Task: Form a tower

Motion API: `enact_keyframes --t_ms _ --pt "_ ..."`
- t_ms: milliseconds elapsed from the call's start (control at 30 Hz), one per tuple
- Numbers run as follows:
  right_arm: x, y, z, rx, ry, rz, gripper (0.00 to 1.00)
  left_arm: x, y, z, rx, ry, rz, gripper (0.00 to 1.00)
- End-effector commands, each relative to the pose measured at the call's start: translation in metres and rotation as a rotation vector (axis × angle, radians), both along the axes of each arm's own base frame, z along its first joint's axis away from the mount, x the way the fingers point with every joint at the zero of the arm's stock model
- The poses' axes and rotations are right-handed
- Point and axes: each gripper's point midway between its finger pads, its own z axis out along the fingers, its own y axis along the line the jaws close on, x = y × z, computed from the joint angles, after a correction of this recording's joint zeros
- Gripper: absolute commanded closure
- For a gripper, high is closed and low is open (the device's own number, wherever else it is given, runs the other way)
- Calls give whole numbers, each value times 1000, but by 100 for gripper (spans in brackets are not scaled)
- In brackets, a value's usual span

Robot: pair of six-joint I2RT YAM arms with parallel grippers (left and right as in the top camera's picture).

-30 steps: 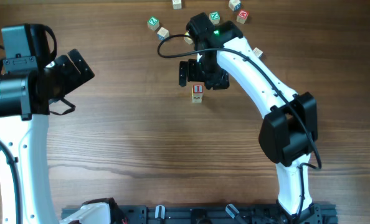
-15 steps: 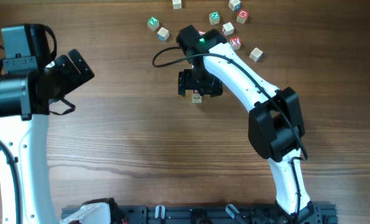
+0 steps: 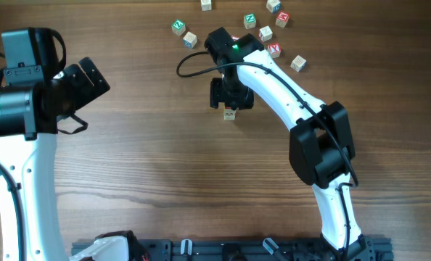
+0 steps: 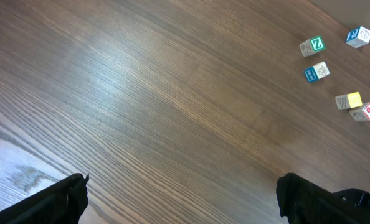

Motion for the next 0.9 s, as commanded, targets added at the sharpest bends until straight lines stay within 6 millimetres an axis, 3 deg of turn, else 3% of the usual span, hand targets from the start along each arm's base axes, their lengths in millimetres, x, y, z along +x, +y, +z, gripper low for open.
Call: enact_keyframes --t_ms 0,167,267,667,867 --pt "1 -2 -12 -26 7 1 37 -3 2 4 1 -15 15 0" --pt "2 -2 -12 -25 6 2 40 -3 2 4 1 -15 15 0" --pt "3 -1 -12 -22 0 4 35 -3 2 4 1 -15 15 0" --pt "4 0 -12 -19 -4 9 54 -3 2 4 1 -15 15 0" --pt "4 0 -12 -19 -6 26 57 -3 2 4 1 -15 15 0"
